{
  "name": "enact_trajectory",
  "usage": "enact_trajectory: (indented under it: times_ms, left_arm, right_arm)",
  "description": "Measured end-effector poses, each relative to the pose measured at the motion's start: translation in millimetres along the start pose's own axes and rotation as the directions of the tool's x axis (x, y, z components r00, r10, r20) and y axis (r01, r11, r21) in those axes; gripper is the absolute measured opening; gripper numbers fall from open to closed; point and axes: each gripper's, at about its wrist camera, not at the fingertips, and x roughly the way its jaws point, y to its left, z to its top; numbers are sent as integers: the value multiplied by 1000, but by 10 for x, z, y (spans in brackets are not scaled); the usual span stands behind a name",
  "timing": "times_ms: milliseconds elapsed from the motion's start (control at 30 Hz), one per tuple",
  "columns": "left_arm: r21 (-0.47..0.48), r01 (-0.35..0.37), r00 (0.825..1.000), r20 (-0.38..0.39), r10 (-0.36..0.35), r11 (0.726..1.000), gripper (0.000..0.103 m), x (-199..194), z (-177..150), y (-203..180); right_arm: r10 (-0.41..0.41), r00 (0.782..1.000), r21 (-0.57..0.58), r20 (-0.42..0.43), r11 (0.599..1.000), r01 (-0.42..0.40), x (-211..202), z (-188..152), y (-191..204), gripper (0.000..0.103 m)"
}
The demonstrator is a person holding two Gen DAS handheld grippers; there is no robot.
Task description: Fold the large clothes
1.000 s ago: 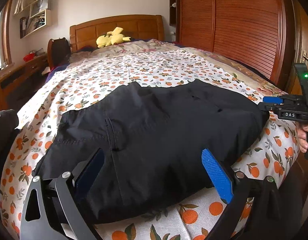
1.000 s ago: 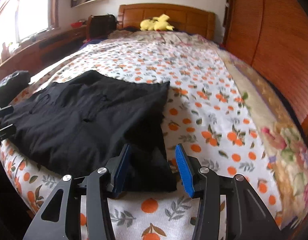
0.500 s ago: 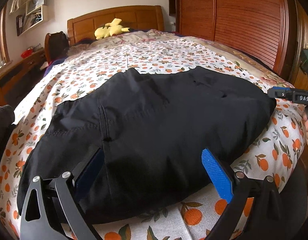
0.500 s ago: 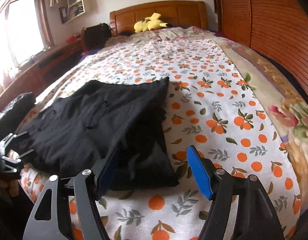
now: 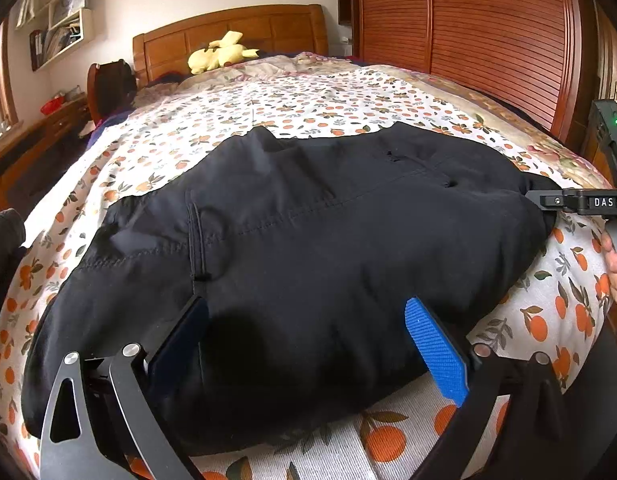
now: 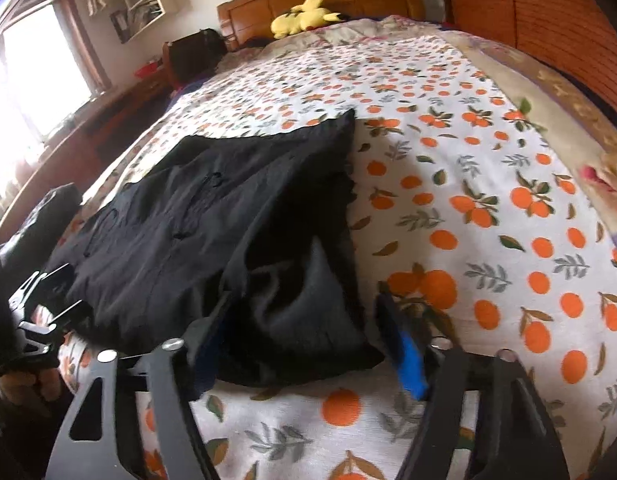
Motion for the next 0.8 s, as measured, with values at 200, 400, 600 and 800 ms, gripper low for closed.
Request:
enact_trajectory:
  times_ms: [200,400,600,800]
  left_arm:
    - [-5,0,1000,0,0,1000,100,2,4,9]
    - [-17,11,1000,13,-11,1000,100,-48,45,38]
    - [-36,25,998,59,-23,999,100,-222,96,98]
    - [-36,40,995,93,-36,999,100,-411,84,182]
  right_arm:
    - [28,999,17,-17,999,-27,49,40,19,48]
    - [57,998,20,31,998,-58,-104,100,43,14]
    - [-20,981,-41,191,999,28,-637,257,285,11]
    - [-172,967,-10,189,984,177,-875,290,13,11]
